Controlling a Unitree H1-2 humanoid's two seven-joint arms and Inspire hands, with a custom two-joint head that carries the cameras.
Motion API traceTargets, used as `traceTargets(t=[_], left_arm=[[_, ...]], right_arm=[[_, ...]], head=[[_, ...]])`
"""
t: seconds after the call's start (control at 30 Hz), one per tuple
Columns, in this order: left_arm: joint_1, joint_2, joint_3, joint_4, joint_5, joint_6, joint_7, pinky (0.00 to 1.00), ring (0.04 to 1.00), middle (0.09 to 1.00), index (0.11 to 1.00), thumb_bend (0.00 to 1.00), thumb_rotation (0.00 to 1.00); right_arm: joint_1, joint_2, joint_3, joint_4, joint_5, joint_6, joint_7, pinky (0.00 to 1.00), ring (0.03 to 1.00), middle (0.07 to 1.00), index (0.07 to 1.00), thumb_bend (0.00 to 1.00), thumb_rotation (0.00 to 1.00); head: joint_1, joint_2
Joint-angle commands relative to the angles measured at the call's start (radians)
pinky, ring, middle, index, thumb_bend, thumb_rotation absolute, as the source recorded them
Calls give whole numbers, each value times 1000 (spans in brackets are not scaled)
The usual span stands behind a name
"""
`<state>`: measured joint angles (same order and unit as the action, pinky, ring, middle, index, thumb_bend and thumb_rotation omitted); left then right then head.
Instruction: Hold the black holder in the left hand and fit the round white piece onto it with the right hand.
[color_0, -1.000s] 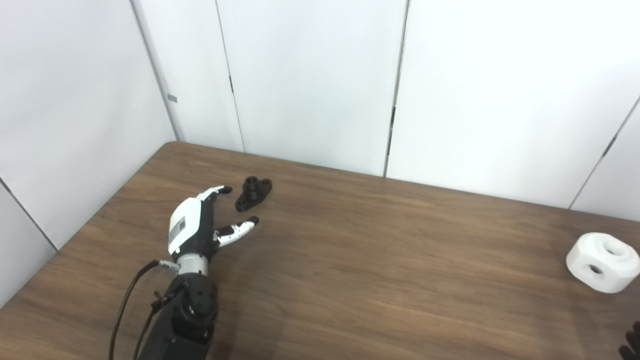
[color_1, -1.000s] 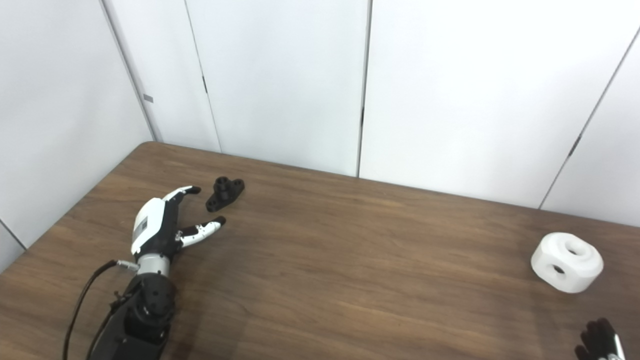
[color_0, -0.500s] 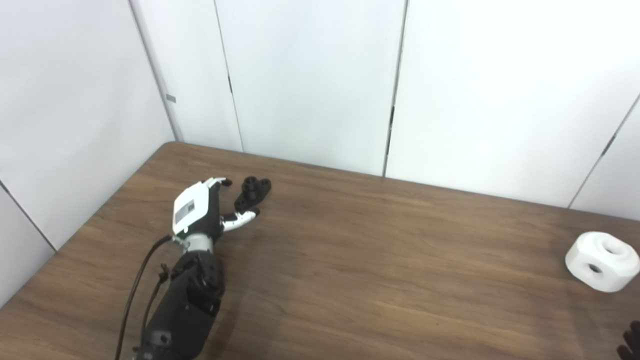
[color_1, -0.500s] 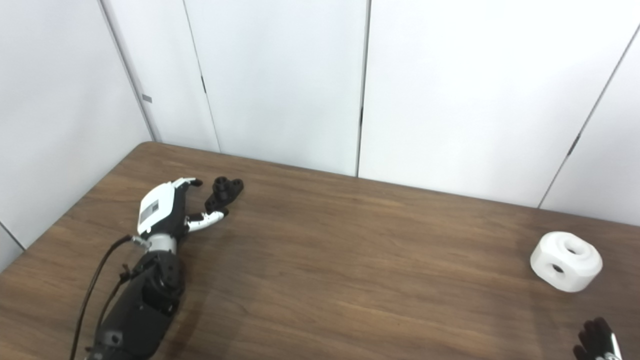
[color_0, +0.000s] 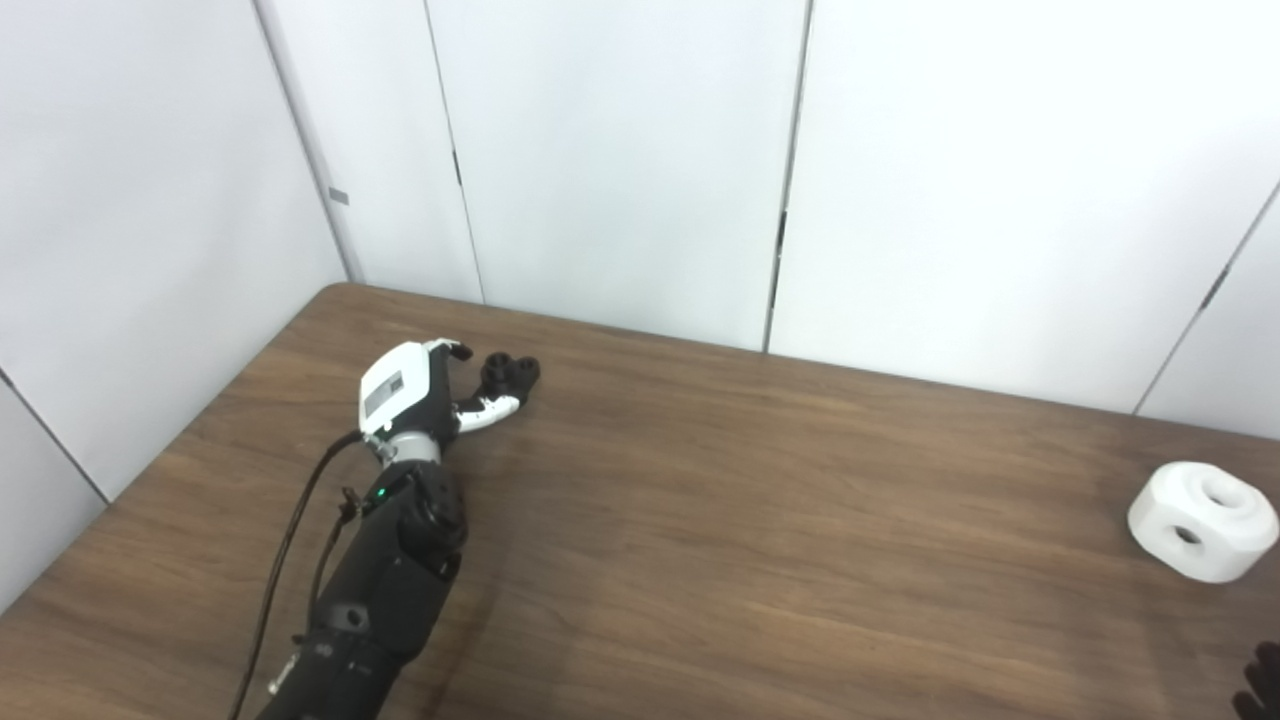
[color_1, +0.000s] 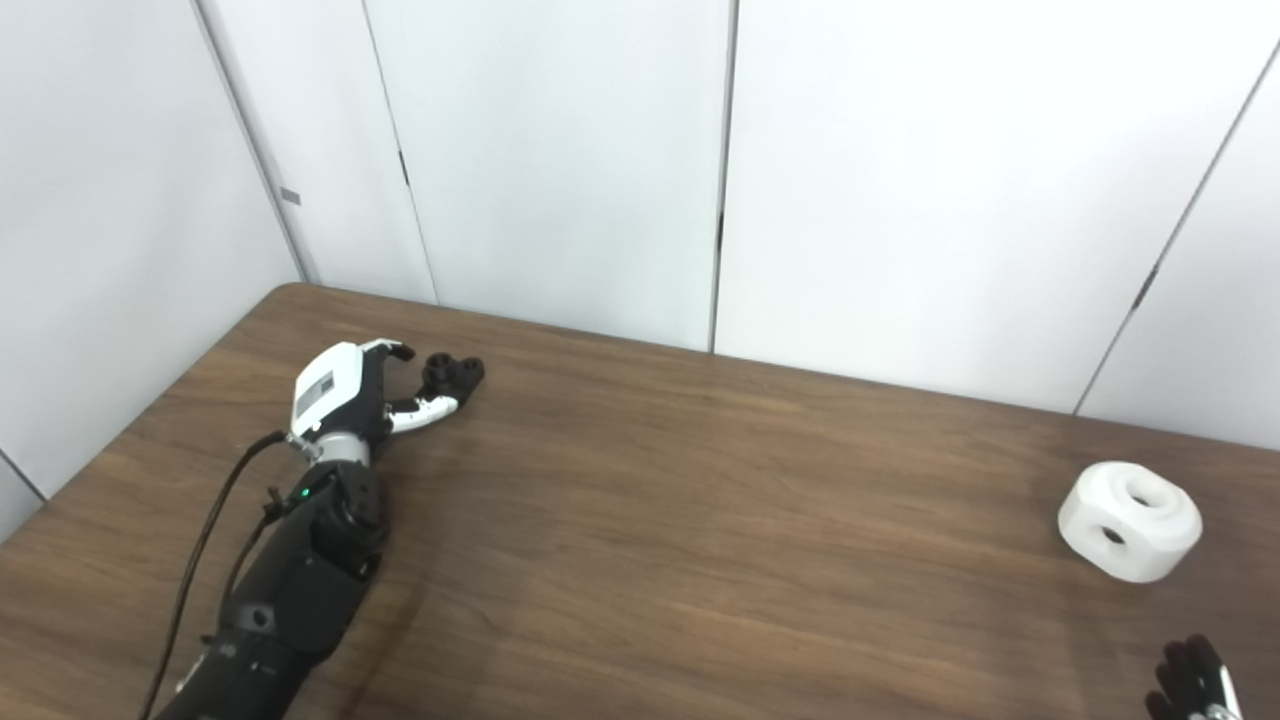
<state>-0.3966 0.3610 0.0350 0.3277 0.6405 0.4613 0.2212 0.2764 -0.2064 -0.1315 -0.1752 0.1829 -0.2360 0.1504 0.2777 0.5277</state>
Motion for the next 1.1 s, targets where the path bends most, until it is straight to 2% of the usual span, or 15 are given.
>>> traceTargets(t=[0.0, 0.6, 0.83, 1.07], left_arm=[[-58, 21, -3, 2, 4, 2, 18, 1000, 939, 890, 759, 834, 366], [-75, 53, -88, 117, 56, 5, 79, 1000, 952, 883, 716, 848, 365], [-67, 50, -83, 130, 70, 8, 81, 1000, 964, 885, 684, 858, 335], [-62, 43, -69, 118, 65, 6, 85, 1000, 962, 871, 608, 835, 288]], right_arm=[[34, 20, 8, 51, 3, 12, -4, 1000, 1000, 994, 1000, 745, 1000], [37, 15, 6, 44, 12, 17, -1, 1000, 1000, 1000, 1000, 698, 1000], [37, 9, 5, 40, 17, 28, 1, 1000, 1000, 1000, 1000, 705, 1000], [41, 10, 1, 29, 18, 43, 0, 1000, 1000, 1000, 1000, 706, 1000]], head=[[0, 0], [8, 11], [12, 16], [12, 21]])
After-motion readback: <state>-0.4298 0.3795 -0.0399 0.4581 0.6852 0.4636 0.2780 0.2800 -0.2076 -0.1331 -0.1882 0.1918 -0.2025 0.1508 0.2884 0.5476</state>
